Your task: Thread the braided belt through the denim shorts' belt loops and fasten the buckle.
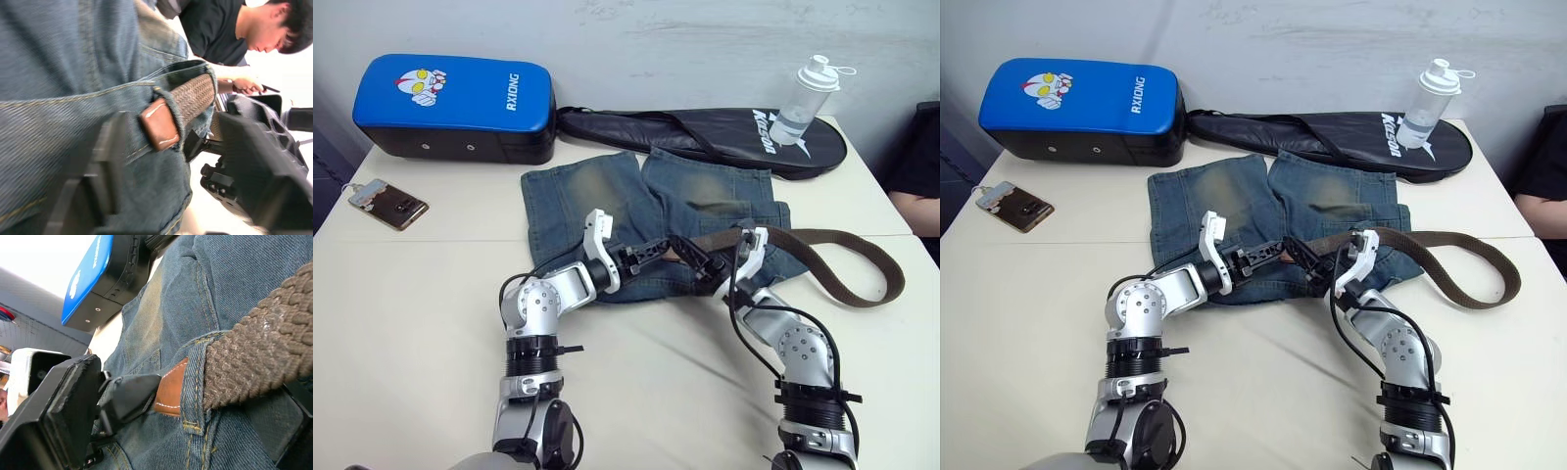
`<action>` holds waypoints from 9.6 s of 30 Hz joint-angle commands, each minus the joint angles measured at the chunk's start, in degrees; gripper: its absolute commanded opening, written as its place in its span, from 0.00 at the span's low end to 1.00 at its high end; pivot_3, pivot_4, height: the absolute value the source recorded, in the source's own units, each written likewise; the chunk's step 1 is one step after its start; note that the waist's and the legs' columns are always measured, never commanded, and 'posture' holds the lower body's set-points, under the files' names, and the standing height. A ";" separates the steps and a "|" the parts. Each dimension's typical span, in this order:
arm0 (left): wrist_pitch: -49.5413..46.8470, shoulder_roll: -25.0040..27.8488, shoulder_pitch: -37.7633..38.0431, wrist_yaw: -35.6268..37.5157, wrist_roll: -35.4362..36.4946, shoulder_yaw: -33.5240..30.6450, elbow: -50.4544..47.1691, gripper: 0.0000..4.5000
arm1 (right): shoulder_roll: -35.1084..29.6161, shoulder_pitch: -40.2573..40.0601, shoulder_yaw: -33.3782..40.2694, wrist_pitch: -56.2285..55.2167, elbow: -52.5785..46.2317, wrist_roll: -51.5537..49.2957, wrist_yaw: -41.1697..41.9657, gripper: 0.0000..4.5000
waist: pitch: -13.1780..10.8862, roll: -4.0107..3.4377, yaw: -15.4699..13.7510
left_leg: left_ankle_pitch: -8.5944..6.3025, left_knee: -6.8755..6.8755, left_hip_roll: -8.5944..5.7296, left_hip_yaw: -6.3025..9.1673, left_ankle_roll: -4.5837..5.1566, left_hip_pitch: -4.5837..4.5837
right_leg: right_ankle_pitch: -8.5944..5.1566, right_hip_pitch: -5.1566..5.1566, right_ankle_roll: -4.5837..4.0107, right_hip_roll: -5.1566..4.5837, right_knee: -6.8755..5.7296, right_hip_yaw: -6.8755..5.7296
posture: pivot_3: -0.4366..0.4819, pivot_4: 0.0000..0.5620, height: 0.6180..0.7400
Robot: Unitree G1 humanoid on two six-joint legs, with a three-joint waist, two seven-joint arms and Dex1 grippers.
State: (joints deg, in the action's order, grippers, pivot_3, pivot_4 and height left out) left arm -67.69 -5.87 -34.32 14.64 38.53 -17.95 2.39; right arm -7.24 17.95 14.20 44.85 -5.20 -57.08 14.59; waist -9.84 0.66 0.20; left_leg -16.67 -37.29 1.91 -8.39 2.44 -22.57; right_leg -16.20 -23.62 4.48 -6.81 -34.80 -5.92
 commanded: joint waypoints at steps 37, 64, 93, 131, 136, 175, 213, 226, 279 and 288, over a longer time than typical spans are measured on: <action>3.16 -4.04 -5.05 -0.92 4.97 1.68 10.18 0.64 | 5.09 1.63 12.43 -4.50 0.76 -19.20 -11.04 1.00 | -0.06 -0.06 -0.17 | 0.18 0.01 -0.01 0.06 -0.17 -0.54 | 0.03 -0.34 0.05 0.14 0.05 -0.09 | 0.48 0.27 1.00; 4.29 -0.61 -5.82 -1.97 6.57 -0.24 10.47 0.01 | -24.00 -9.88 2.58 -0.87 -9.40 -1.80 11.91 1.00 | -0.18 0.05 -0.14 | 0.19 -0.04 0.00 0.05 -0.10 -0.52 | 0.08 -0.36 0.11 0.19 0.18 -0.11 | 0.48 0.27 1.00; -11.56 25.19 3.57 -4.90 15.24 -10.89 -13.06 0.00 | -26.46 -1.49 -7.82 -9.98 13.05 32.14 11.67 0.01 | 0.08 0.72 -0.15 | -0.06 0.01 -0.06 0.00 -0.82 0.16 | 0.10 0.23 0.16 -0.08 0.21 0.04 | 0.48 0.27 1.00; 5.84 47.06 17.35 14.76 7.64 1.36 -26.76 1.00 | -47.66 9.62 -19.22 -36.69 22.02 54.43 42.96 0.29 | -0.47 0.08 -0.19 | 0.00 0.04 0.08 -0.09 -0.97 -0.16 | 0.01 -0.20 -0.01 0.09 0.19 0.05 | 0.48 0.27 1.00; 6.92 45.54 17.75 13.99 7.33 3.08 -27.20 1.00 | -49.69 19.75 -21.67 -46.66 38.99 60.42 43.92 0.01 | -0.51 0.04 -0.12 | 0.02 -0.04 -0.03 -0.07 -0.92 -0.16 | 0.02 -0.19 0.00 -0.01 0.10 0.05 | 0.48 0.27 1.00; 33.00 43.08 24.56 22.81 -11.76 16.34 -27.86 1.00 | -3.46 12.32 14.96 47.65 -7.98 13.89 9.26 0.99 | -0.62 -0.16 0.07 | 0.43 -0.06 0.19 -0.08 -0.65 -0.74 | -0.21 -0.99 -0.58 0.16 -0.88 0.00 | 0.48 0.27 1.00; 30.27 44.77 27.32 20.73 -13.80 14.97 -28.97 1.00 | 7.99 20.03 15.39 35.63 2.32 12.59 0.22 0.02 | -0.59 -0.12 1.64 | 0.50 0.06 0.28 -0.10 -0.70 -0.67 | -0.21 -1.00 -0.58 0.31 -0.93 0.03 | 0.48 0.27 1.00; 30.42 44.70 27.54 20.95 -14.40 15.06 -28.76 1.00 | 8.13 14.46 7.28 36.24 1.74 9.50 2.41 0.02 | -0.58 -0.12 1.65 | 0.50 0.07 0.29 -0.09 -0.70 -0.67 | -0.21 -0.99 -0.58 0.31 -0.91 0.03 | 0.48 0.27 1.00; 25.57 47.37 29.12 24.17 -10.84 9.78 -28.98 1.00 | 13.31 16.21 1.58 28.34 7.93 5.42 -8.28 0.01 | -0.29 0.31 3.13 | 0.49 0.15 0.81 -0.07 -1.21 -0.52 | -0.44 -1.04 -0.99 0.68 -1.09 0.01 | 0.48 0.27 1.00; 16.55 45.89 28.47 20.50 -5.95 6.86 -29.02 1.00 | 11.40 14.35 -2.27 26.73 6.30 5.75 -2.45 0.34 | -0.31 0.29 3.28 | 0.50 0.19 0.95 -0.08 -1.27 -0.51 | -0.45 -1.06 -1.01 0.90 -1.05 0.07 | 0.48 0.27 1.00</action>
State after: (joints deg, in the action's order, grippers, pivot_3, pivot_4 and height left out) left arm -49.21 40.23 -5.71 36.09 30.74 -8.78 -24.82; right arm 4.54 32.49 12.12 71.17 2.83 -49.53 10.22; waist -10.15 0.95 3.48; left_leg -16.17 -37.11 2.86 -8.47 1.16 -23.08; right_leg -16.65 -24.69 3.47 -5.92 -35.85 -5.84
